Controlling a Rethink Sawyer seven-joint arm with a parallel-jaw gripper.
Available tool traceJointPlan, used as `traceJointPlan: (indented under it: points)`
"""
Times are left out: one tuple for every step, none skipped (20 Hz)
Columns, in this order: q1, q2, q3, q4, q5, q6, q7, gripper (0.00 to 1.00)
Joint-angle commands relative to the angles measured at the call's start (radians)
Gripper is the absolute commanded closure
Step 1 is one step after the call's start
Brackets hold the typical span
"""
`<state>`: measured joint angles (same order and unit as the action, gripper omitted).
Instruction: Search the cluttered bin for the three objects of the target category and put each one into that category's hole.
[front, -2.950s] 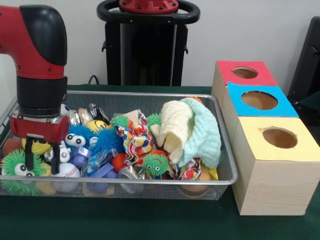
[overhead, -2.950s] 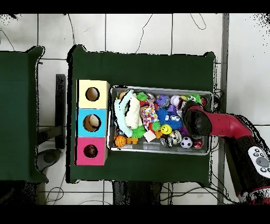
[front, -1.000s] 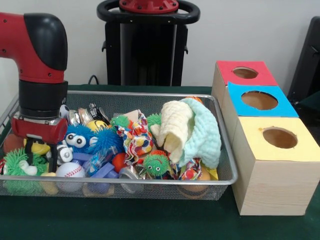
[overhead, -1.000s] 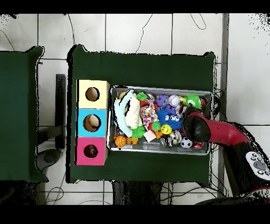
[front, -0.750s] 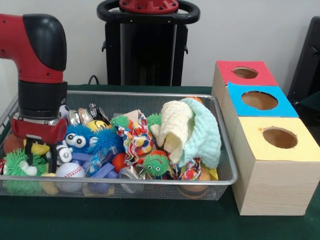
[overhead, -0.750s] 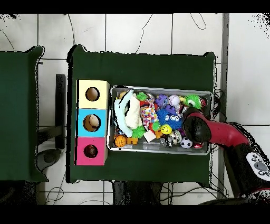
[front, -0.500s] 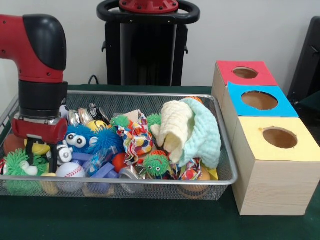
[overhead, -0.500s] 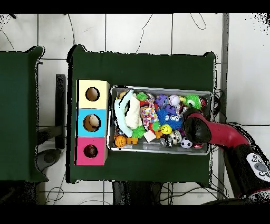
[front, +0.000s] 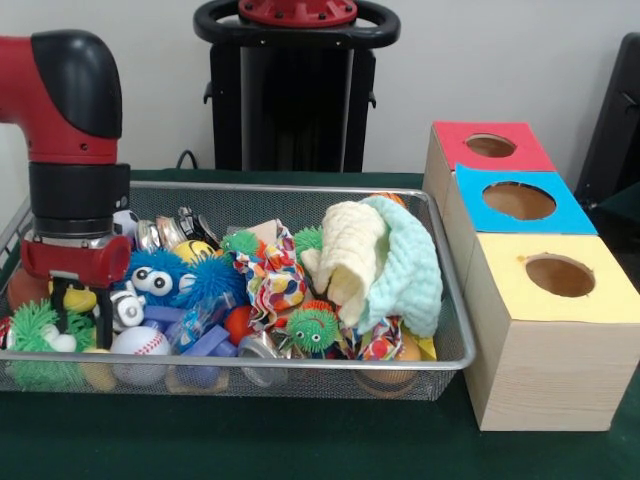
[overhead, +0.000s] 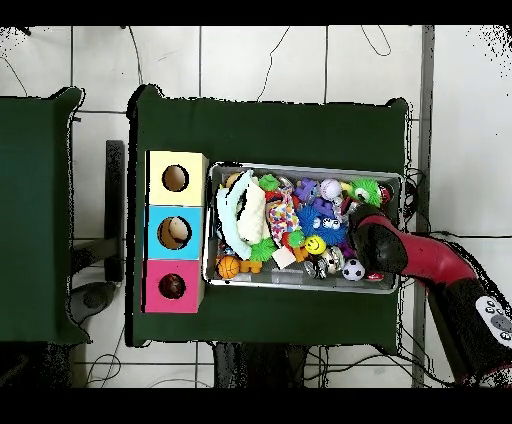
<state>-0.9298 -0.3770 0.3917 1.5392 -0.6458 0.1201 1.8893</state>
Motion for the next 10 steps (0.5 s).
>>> traceJointPlan:
  points:
    - [-0.037, 0.122, 0.103, 0.123, -0.036, 0.142, -0.106, 0.0]
    - [-0.047, 0.123, 0.117, 0.13, -0.028, 0.156, -0.111, 0.0]
    - [-0.05, 0.123, 0.122, 0.134, -0.028, 0.158, -0.11, 0.0]
    - [-0.063, 0.132, 0.14, 0.139, -0.028, 0.161, -0.119, 0.0]
    - [-0.065, 0.135, 0.144, 0.14, -0.031, 0.16, -0.119, 0.0]
    - [-0.065, 0.137, 0.145, 0.14, -0.039, 0.148, -0.116, 0.0]
    - [-0.069, 0.142, 0.15, 0.141, -0.039, 0.149, -0.116, 0.0]
    - [-0.071, 0.146, 0.151, 0.139, -0.04, 0.149, -0.115, 0.0]
    - [-0.073, 0.151, 0.152, 0.138, -0.041, 0.148, -0.113, 0.0]
    - [-0.077, 0.16, 0.153, 0.135, -0.046, 0.146, -0.115, 0.0]
